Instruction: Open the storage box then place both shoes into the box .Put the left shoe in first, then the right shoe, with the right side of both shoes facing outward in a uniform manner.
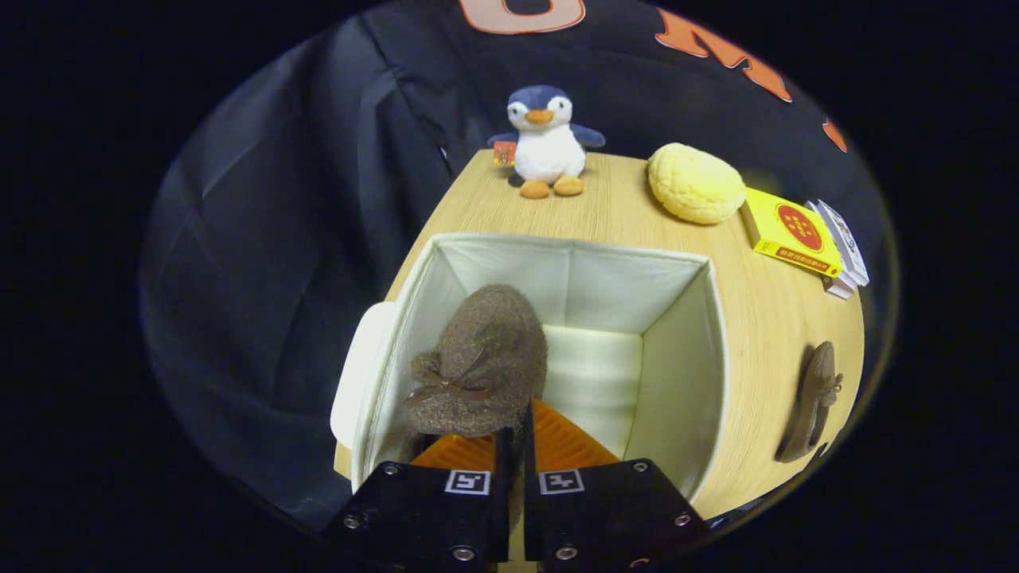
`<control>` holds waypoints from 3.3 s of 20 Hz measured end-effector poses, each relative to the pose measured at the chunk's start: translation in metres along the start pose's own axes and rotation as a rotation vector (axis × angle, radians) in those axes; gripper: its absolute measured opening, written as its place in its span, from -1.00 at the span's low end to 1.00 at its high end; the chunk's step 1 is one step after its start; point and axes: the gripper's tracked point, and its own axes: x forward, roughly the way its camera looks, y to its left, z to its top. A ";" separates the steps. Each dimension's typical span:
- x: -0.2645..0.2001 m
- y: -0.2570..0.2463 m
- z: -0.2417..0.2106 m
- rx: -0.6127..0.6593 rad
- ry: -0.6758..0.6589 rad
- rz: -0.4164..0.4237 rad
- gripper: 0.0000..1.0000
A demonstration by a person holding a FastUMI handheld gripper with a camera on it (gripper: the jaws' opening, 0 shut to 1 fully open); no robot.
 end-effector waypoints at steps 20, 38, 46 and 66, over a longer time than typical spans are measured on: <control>-0.135 -0.114 0.032 0.079 -0.296 0.287 0.97; -0.111 -0.426 -0.093 0.225 -0.304 -0.105 0.95; -0.051 -0.470 -0.139 0.226 -0.200 -0.143 0.69; -0.078 -0.447 -0.088 0.325 -0.290 -0.201 -0.90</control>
